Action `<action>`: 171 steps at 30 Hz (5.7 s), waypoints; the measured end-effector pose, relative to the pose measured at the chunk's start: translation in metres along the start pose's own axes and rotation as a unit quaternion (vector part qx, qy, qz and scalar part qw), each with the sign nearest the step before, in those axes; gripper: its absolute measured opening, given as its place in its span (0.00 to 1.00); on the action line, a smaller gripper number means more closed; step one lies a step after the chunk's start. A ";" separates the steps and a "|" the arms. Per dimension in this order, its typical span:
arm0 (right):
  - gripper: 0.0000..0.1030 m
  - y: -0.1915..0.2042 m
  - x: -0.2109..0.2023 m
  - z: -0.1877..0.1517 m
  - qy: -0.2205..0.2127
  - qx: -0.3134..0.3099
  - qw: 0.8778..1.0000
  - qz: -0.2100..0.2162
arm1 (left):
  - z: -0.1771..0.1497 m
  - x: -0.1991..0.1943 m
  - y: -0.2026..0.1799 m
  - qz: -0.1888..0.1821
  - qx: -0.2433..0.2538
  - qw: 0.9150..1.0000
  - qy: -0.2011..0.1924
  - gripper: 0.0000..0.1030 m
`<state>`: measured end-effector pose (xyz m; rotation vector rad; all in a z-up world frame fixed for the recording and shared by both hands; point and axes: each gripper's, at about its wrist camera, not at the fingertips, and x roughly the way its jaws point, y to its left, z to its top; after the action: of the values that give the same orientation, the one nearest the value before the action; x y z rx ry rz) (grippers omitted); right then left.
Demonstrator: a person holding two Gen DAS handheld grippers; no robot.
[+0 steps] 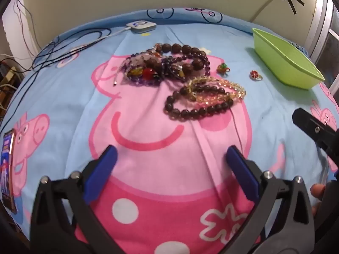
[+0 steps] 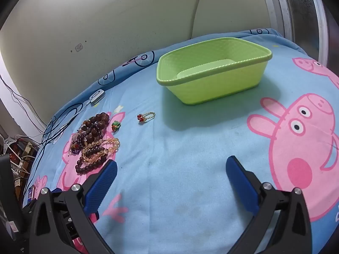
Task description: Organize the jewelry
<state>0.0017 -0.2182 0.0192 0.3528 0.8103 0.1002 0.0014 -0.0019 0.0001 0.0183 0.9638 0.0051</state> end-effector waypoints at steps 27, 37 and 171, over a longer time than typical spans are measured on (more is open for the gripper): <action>0.56 0.050 -0.024 -0.001 -0.052 -0.137 0.989 0.025 | -0.022 -0.046 0.049 -0.064 0.040 0.995 -0.061 0.88; 0.38 0.109 0.030 0.071 0.009 -0.234 0.968 0.093 | 0.045 -0.057 0.098 -0.036 0.050 0.983 -0.173 0.88; 0.38 -0.041 -0.061 0.156 -0.118 -0.104 0.978 0.136 | 0.163 -0.023 -0.141 -0.289 0.269 0.914 -0.092 0.56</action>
<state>0.0710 -0.3122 0.1457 0.2703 0.5065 0.3896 0.1220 -0.1452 0.1090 0.2375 0.7271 -0.7997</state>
